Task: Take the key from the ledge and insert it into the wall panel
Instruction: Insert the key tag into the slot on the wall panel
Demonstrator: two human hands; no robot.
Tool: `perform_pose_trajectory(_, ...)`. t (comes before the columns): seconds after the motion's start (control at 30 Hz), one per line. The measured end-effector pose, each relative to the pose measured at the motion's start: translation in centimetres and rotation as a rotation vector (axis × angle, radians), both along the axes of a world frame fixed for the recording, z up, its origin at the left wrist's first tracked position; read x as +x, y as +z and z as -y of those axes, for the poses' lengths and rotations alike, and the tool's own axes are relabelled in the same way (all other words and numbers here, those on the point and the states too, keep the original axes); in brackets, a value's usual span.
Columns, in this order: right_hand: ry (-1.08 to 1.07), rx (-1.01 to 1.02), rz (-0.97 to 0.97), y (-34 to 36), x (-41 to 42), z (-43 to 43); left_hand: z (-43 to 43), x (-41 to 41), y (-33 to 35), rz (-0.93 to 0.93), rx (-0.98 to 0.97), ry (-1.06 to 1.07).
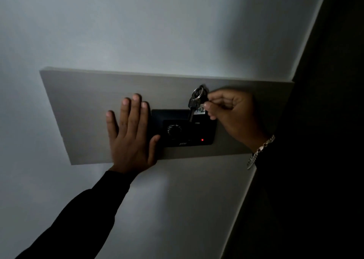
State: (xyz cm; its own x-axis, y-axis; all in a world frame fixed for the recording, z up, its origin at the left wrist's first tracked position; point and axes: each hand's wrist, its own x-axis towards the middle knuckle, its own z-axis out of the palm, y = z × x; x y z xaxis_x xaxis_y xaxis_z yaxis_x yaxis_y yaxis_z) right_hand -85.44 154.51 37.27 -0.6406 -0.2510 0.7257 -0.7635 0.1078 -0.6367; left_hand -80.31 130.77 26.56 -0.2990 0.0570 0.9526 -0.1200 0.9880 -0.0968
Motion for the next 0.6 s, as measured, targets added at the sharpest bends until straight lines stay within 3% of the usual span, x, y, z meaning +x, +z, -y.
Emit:
perform_pose_trajectory(0.27, -0.126, 0.091, -0.067, -0.3, 0.7, 0.6, 0.0, 0.7, 0.8, 0.049, -0.008, 0.002)
perform_pose_trajectory(0.47, -0.184, 0.374, -0.420, 3.6, 2.2, 1.4, 0.8, 0.5, 5.9, 0.018, -0.093, -0.052)
perform_pose_trajectory(0.6, -0.180, 0.335, -0.531, 4.4, 2.7, 2.1, 1.0, 0.3, 6.4, 0.014, -0.143, -0.028)
